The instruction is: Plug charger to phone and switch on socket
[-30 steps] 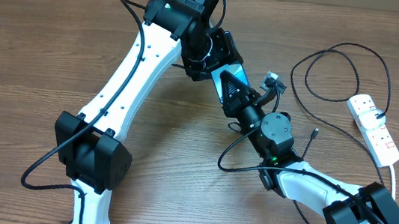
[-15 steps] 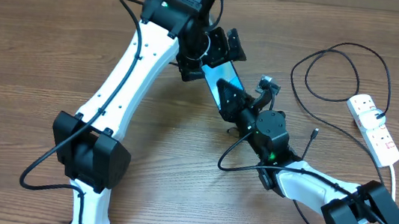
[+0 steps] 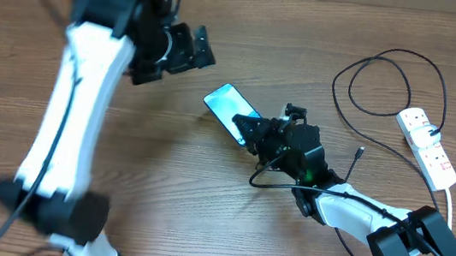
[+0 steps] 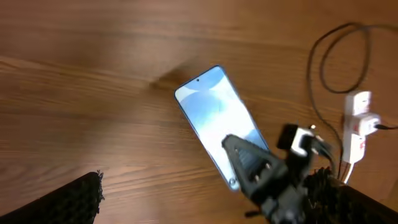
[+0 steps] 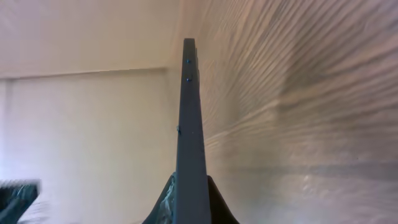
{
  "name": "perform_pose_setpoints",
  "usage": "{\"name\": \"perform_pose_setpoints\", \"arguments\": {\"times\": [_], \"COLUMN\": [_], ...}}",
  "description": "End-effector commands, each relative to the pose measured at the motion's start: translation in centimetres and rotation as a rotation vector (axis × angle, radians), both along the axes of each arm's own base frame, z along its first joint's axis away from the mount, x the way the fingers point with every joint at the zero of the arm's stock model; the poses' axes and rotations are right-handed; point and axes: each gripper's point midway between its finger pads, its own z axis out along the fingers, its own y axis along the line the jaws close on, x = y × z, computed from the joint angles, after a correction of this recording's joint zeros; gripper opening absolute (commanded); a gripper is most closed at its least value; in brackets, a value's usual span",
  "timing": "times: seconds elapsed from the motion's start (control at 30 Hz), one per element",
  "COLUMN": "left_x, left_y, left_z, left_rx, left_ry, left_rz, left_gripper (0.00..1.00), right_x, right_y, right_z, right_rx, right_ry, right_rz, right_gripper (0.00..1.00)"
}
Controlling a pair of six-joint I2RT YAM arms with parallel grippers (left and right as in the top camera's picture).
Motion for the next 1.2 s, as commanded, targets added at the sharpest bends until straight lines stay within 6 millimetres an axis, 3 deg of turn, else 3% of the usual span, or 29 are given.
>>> {"name": "perform_pose_setpoints", "arguments": {"times": [0.0, 0.1, 0.17, 0.3, 0.33, 0.43, 0.5, 0.57, 0.67, 0.77, 0.87, 1.17], "left_x": [-3.5, -7.2, -9.1, -12.4, -14.5, -18.1, -19.0, -18.9, -17.0, -15.1, -13.2, -10.7], "left_y": [2.8, 5.1, 5.6, 6.1, 6.9, 9.9, 10.2, 9.4, 6.0, 3.1, 0.3, -1.4], "left_z": [6.3, 7.7, 8.6, 11.6, 12.3, 8.8, 6.0, 3.6, -1.8, -4.9, -7.0, -12.4], "left_rx": [0.082, 0.137, 0.14, 0.14, 0.141, 0.204, 0.188, 0.12, -0.115, -0.25, -0.361, -0.383], "left_ry": [-0.194, -0.189, -0.21, -0.338, -0.38, -0.331, -0.305, -0.319, -0.313, -0.263, -0.25, -0.067], "left_rz": [0.031, 0.106, 0.116, 0.13, 0.171, 0.329, 0.377, 0.387, 0.429, 0.421, 0.352, 0.451], "left_gripper": [1.0, 0.99, 1.0, 1.0, 1.0, 1.0, 1.0, 1.0, 1.0, 1.0, 1.0, 0.95], "right_x": [-1.1, -2.7, -3.0, -3.2, -3.7, -4.2, -4.3, -4.3, -4.3, -4.3, -4.5, -4.6], "right_y": [1.9, 3.2, 3.3, 3.3, 3.4, 3.6, 3.7, 3.7, 3.6, 3.7, 3.7, 3.7], "right_z": [3.4, 6.6, 6.5, 4.7, 4.4, 4.5, 4.5, 4.5, 4.5, 4.5, 4.5, 4.5], "right_rx": [0.199, 0.278, 0.278, 0.242, 0.236, 0.231, 0.215, 0.213, 0.213, 0.213, 0.217, 0.272], "right_ry": [0.071, -0.023, -0.02, 0.06, 0.069, 0.056, 0.029, 0.025, 0.025, 0.026, 0.032, 0.141], "right_rz": [0.083, 0.222, 0.24, 0.235, 0.26, 0.297, 0.314, 0.315, 0.311, 0.313, 0.324, 0.301], "right_gripper": [0.04, 0.04, 0.04, 0.04, 0.04, 0.04, 0.04, 0.04, 0.04, 0.04, 0.04, 0.04]}}
